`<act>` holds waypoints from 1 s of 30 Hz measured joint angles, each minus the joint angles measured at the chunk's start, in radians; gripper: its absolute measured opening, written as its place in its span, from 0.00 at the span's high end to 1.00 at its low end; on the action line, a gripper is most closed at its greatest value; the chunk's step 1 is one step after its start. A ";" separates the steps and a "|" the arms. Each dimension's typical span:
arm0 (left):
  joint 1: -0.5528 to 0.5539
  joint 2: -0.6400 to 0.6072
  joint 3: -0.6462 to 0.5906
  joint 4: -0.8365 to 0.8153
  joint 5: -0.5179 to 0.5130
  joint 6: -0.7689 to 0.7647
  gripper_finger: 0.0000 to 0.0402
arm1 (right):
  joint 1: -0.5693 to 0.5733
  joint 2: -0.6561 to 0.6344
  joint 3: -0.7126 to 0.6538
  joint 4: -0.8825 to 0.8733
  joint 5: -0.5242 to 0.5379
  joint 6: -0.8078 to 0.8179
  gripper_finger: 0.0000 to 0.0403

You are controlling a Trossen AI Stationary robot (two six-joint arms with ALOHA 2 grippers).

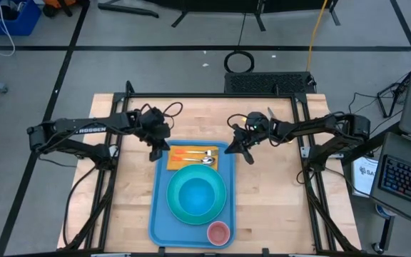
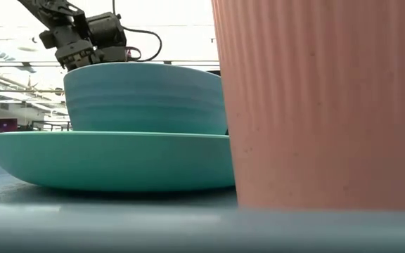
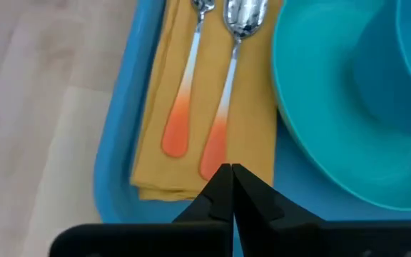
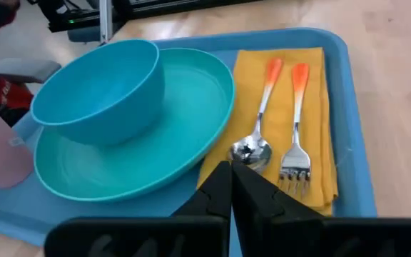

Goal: Set up tray
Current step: Adjust the orange napkin

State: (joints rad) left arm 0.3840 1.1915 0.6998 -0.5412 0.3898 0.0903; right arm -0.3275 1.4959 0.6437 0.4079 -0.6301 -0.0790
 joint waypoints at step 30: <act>0.002 0.218 -0.137 0.320 0.112 -0.008 1.00 | 0.044 0.282 0.092 0.066 0.000 0.095 1.00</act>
State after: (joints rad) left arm 0.3864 1.4099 0.5631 -0.2208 0.5014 0.0822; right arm -0.2832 1.7775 0.7359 0.4735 -0.6299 0.0156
